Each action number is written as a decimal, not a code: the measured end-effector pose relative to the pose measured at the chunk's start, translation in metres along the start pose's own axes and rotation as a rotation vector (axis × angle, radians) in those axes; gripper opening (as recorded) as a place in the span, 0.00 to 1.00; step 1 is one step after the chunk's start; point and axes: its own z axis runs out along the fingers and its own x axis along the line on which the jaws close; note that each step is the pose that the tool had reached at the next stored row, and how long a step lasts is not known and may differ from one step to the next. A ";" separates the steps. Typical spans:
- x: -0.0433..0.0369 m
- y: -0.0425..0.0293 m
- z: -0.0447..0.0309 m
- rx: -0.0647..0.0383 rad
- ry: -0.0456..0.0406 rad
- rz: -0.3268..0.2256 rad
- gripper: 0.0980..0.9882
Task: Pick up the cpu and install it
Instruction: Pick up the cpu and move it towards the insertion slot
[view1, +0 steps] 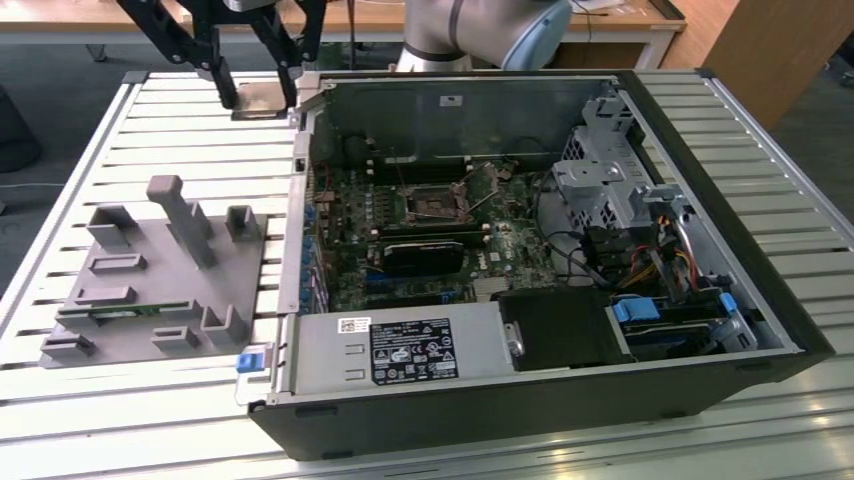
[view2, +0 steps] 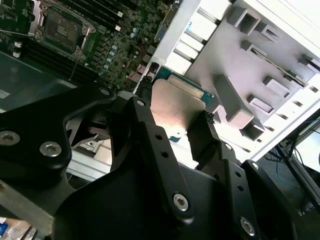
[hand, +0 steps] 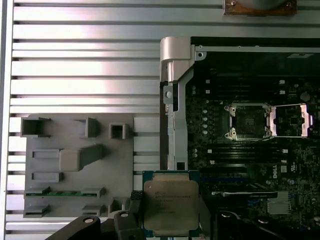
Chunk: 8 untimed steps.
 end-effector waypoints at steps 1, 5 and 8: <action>-0.0018 0.0001 0.0001 0.000 0.0000 0.000 0.49; -0.0090 0.0002 0.0002 0.000 0.0001 0.000 0.49; -0.0144 0.0003 0.0004 0.000 0.0001 0.000 0.49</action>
